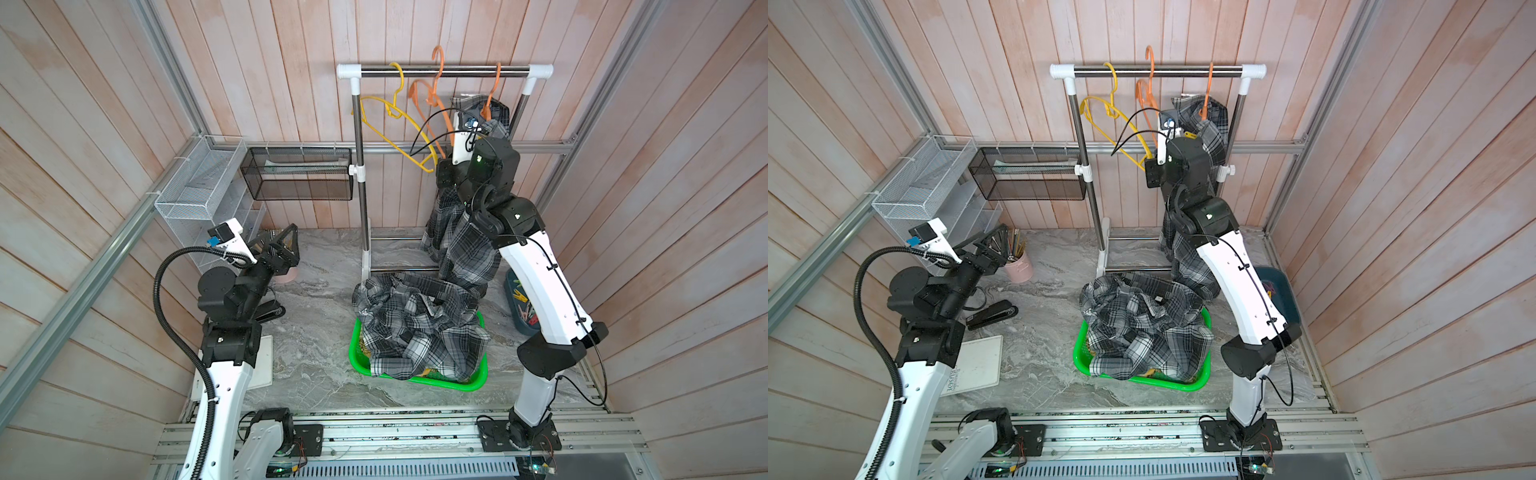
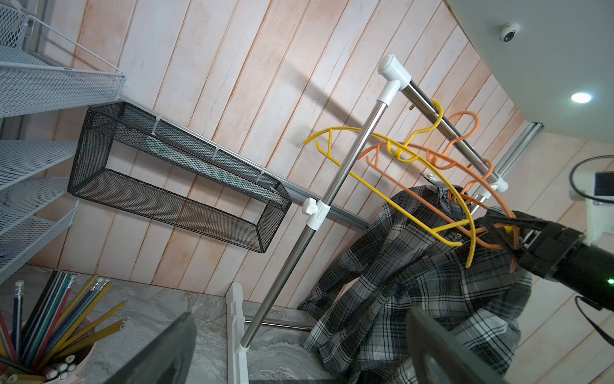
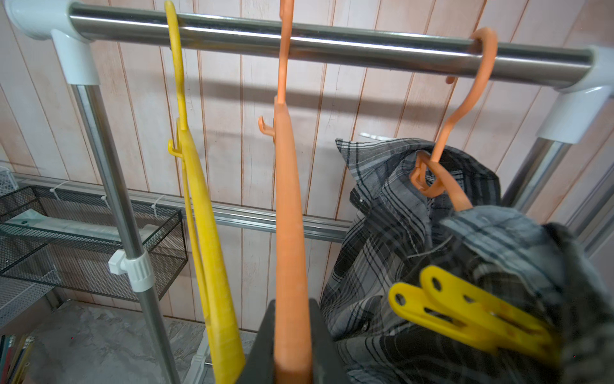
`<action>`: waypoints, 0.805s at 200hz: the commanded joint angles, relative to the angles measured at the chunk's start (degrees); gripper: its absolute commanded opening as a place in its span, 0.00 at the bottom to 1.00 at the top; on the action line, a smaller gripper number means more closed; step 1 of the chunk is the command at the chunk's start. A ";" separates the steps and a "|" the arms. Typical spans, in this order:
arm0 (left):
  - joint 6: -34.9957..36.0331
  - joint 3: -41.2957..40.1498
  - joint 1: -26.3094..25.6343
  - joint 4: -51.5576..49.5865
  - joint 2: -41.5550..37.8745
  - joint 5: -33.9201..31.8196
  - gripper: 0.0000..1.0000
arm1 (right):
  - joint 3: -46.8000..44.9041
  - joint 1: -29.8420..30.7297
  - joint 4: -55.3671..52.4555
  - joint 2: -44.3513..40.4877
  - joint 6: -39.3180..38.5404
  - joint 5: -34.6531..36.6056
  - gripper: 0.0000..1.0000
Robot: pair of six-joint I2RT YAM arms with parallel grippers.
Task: Remove the clothespins securing long-sleeve shirts to the hanger
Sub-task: Place the hanger on the clothesline.
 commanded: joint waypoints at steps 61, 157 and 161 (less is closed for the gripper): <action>1.31 -1.68 0.21 0.25 -1.85 -1.14 1.00 | -6.11 0.73 -0.89 -0.72 6.22 -5.50 0.07; 1.27 -1.98 0.21 0.29 -1.13 -0.89 1.00 | -36.89 3.98 6.43 -26.57 9.38 3.25 0.62; 1.31 -1.92 0.16 0.34 -1.05 -0.86 1.00 | -37.87 4.22 6.17 -27.73 9.54 3.90 0.62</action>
